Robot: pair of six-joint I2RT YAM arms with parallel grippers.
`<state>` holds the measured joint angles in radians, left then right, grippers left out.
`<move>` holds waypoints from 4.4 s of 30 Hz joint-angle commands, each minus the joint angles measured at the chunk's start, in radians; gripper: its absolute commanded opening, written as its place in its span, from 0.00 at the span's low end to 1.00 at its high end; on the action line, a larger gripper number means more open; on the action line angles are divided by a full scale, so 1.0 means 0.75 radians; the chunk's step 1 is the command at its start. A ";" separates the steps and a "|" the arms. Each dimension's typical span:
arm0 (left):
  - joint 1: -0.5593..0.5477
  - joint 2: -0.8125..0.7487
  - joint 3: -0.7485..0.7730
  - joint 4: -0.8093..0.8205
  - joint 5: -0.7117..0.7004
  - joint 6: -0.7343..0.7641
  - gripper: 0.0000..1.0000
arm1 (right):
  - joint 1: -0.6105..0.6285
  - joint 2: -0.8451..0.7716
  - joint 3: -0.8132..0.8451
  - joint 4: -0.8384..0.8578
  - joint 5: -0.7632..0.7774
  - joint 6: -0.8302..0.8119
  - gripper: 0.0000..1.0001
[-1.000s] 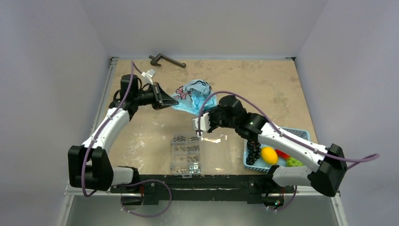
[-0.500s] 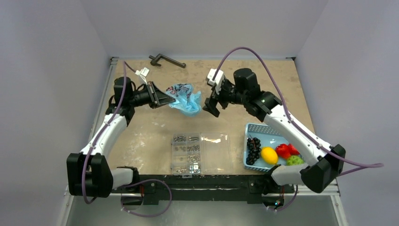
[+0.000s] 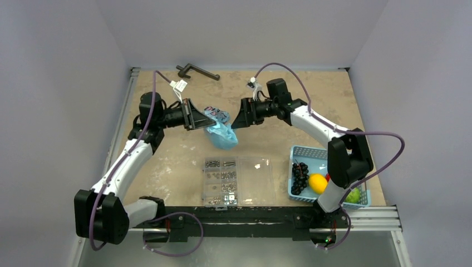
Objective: Place the fake fruits into the plastic bag and tie a complex knot
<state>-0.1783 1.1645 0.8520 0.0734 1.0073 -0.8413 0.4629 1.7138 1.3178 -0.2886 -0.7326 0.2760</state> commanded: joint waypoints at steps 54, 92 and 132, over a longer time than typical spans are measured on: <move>0.086 0.536 0.232 -0.877 -0.483 0.871 0.00 | 0.313 0.232 0.164 -0.033 0.359 -0.725 0.98; 0.156 0.639 0.228 -0.855 -0.523 0.924 0.00 | -0.089 0.450 0.292 -0.430 0.136 -0.844 0.86; -0.174 0.497 0.757 -1.131 -0.378 2.031 0.72 | -0.092 -0.170 0.041 -0.193 0.162 -1.094 0.00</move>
<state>-0.3084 1.5421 1.4544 -0.6640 0.7162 0.5365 0.3962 1.6093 1.3525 -0.4622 -0.5941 -0.5503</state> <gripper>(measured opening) 0.938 0.007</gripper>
